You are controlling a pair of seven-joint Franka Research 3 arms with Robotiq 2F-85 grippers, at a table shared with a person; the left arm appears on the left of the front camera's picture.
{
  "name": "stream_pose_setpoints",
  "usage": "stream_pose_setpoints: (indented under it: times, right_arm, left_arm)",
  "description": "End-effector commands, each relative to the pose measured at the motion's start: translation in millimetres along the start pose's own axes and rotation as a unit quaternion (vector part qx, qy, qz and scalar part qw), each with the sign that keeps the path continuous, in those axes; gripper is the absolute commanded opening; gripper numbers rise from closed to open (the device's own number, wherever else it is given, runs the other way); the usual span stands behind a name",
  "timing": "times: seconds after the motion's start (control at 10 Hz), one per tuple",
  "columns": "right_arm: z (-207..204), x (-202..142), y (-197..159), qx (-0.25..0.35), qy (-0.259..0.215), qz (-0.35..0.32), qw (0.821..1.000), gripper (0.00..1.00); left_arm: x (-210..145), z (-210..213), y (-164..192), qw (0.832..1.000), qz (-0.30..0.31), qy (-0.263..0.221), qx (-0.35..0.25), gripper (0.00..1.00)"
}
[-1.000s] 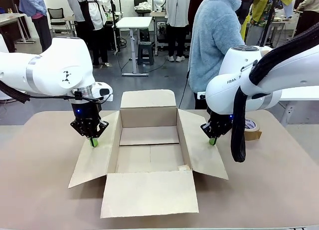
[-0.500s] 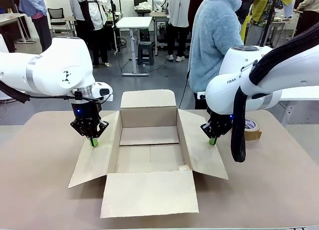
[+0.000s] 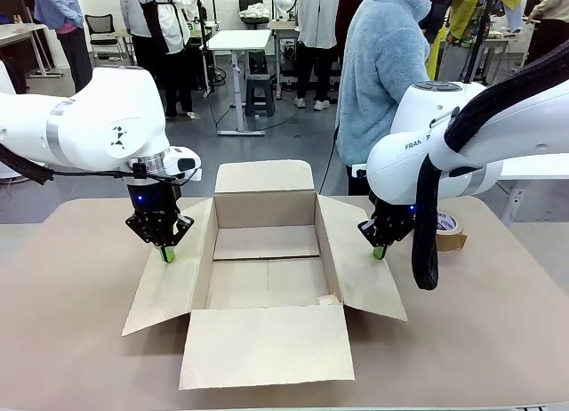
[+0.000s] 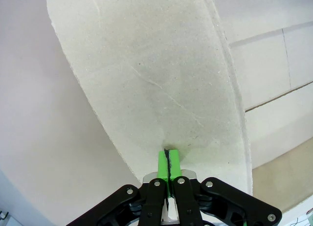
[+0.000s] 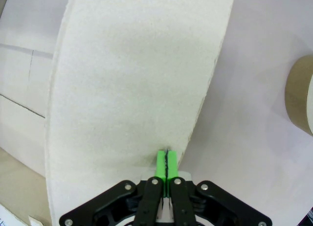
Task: Wrap the clocks to prevent damage.
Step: Once the human has placed the objects inside and stepped back, release both hands from the side flaps of the Package Box.
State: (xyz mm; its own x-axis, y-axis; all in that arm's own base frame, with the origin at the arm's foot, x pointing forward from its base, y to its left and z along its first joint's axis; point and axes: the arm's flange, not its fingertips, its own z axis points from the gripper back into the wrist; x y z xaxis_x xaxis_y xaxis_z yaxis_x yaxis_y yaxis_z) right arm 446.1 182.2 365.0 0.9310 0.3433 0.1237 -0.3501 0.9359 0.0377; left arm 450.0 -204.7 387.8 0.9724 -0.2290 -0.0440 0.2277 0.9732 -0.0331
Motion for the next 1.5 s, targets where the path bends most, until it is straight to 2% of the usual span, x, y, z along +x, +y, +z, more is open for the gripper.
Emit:
stream_pose_setpoints:
  times: [0.0, 1.4]
  right_arm:
    - [-0.7, 0.0, -0.1, 0.003, 0.000, -0.007, 1.000, 0.01]
    - [-0.7, 0.0, -0.1, 0.003, 0.000, -0.007, 1.000, 0.01]
  left_arm:
    - [-1.5, 2.5, 0.5, 1.000, 0.003, -0.001, 0.001, 0.00]
    - [-1.5, 2.5, 0.5, 1.000, 0.003, -0.001, 0.001, 0.00]
